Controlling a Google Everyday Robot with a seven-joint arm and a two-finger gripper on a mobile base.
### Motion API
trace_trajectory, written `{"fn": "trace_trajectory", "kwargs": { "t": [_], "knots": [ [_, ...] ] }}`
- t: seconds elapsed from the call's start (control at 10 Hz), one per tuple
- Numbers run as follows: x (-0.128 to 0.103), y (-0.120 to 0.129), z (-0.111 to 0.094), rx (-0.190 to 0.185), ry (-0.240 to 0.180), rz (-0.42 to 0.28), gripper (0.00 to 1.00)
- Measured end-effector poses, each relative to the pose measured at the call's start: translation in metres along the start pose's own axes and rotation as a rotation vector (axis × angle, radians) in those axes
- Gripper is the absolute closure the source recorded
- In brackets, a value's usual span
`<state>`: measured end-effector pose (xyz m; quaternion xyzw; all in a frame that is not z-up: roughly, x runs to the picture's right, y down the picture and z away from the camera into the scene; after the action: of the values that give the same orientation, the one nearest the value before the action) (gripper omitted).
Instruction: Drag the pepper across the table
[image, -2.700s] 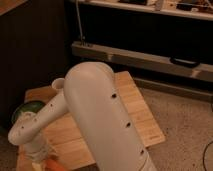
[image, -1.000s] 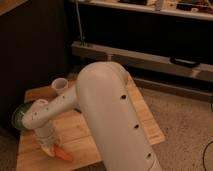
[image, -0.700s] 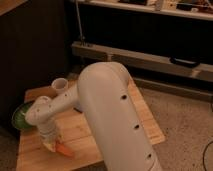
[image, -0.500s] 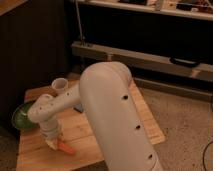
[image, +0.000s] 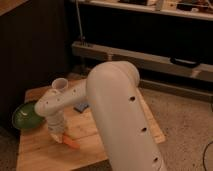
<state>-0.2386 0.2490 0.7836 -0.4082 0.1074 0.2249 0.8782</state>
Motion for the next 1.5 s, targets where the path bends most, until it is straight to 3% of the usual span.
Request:
{"fn": "trace_trajectory", "kwargs": {
  "t": [0.9, 1.5],
  "knots": [
    [0.011, -0.063, -0.002, 0.023, 0.012, 0.059, 0.6],
    [0.046, -0.129, -0.016, 0.049, -0.01, 0.158, 0.6]
  ]
}}
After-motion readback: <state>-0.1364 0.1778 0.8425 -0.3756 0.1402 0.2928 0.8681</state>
